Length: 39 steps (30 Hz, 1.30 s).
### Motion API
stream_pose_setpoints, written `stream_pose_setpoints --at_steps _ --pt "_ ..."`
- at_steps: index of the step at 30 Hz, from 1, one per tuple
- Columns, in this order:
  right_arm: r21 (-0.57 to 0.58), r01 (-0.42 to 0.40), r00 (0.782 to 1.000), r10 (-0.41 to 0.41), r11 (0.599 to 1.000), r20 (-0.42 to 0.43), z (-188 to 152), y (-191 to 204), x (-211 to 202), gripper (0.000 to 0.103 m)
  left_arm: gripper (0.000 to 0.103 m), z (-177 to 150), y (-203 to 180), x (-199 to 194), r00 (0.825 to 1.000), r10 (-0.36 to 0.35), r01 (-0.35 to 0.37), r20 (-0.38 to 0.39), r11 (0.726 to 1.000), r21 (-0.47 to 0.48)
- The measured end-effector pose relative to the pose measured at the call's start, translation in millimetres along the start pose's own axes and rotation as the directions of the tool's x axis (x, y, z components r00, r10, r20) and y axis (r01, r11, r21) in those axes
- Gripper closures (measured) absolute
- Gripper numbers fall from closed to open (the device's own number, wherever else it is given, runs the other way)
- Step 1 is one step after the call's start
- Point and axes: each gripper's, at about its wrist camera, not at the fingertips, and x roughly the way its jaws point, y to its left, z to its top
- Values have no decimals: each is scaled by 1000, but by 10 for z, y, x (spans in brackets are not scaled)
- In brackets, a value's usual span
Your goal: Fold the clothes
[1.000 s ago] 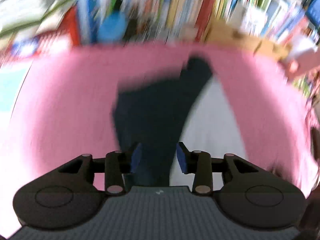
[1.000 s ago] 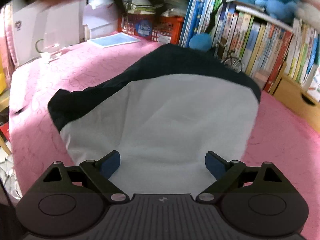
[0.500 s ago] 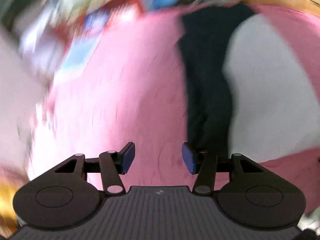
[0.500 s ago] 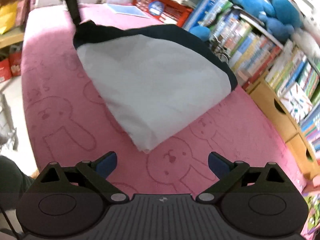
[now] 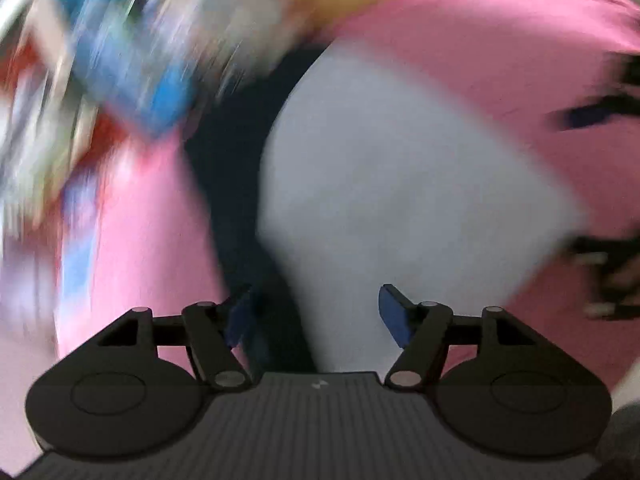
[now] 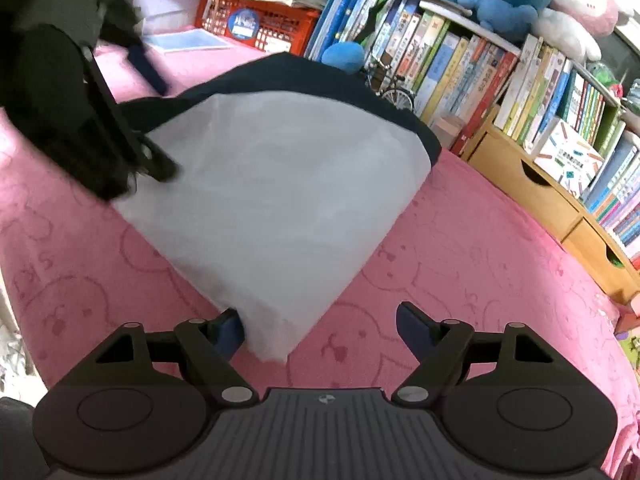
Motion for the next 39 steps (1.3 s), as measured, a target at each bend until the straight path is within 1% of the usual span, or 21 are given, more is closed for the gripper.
stream_pose_setpoints --at_steps 1,2,3,4,11,13,15,16,17,19,20,21,23,25,26,28,30,33,36,38,39 --pt "6 2 1000 -1 1000 -14 -20 -6 -4 24 34 -63 194 91 999 -30 26 -36 994 -109" --pt "11 3 1000 -3 1000 -29 -40 -12 -7 24 25 -126 382 174 996 -64 49 -66 975 -215" --pt "21 6 999 -5 1000 -37 -63 -30 -16 24 22 -185 531 211 992 -100 73 -75 952 -296" --pt "31 9 999 -8 999 -46 -86 -48 -25 24 21 -214 600 226 991 -106 73 -87 944 -323" --pt "28 -31 998 33 999 -46 33 13 29 26 19 -325 857 243 985 -138 84 -100 904 -419" --pt "101 -72 993 81 992 -83 89 -40 65 39 18 -392 896 211 987 -122 68 -104 908 -413" --pt "197 -92 988 115 976 -108 107 -135 56 44 18 -453 943 166 989 -85 31 -119 917 -397" --pt "244 -94 985 125 965 -116 109 -185 43 50 25 -483 988 114 989 -39 -21 -145 921 -388" --pt "274 -89 987 122 958 -105 114 -213 3 52 40 -505 1003 77 983 23 -90 -181 924 -372" --pt "317 -77 992 105 945 -72 127 -241 -85 54 43 -525 1003 -72 984 65 -119 -165 931 -345" --pt "323 -71 994 94 944 -55 130 -227 -116 54 43 -529 991 -158 986 79 -124 -147 937 -327" --pt "327 -65 995 84 943 -44 122 -204 -128 54 42 -499 898 -316 996 58 -76 -71 957 -279" --pt "364 -66 995 90 929 -49 92 -180 -66 55 35 -406 606 -558 997 44 -37 67 993 -111" --pt "413 -75 992 111 908 -64 71 -185 25 71 31 -334 183 -703 981 30 -53 194 992 113" --pt "416 -81 992 114 906 -53 95 -175 -12 75 31 -298 -21 -763 968 11 -67 250 974 216" --pt "422 -94 993 118 902 -31 146 -156 -88 80 32 -227 -333 -739 949 -49 -66 311 935 349" --pt "460 -110 992 125 881 -2 196 -229 -153 80 33 -142 -558 -714 931 -128 -39 342 897 441" --pt "514 -120 992 128 849 21 228 -346 -216 80 43 -76 -752 -647 899 -192 -56 394 841 538" --pt "545 -113 992 122 830 20 227 -427 -222 80 62 19 -736 -458 904 -210 -53 372 809 585" --pt "568 -115 992 126 815 19 224 -471 -222 80 65 32 -682 -398 911 -211 -52 355 794 605" --pt "581 -119 991 131 805 21 223 -493 -224 80 65 24 -644 -436 907 -225 -45 355 788 614"
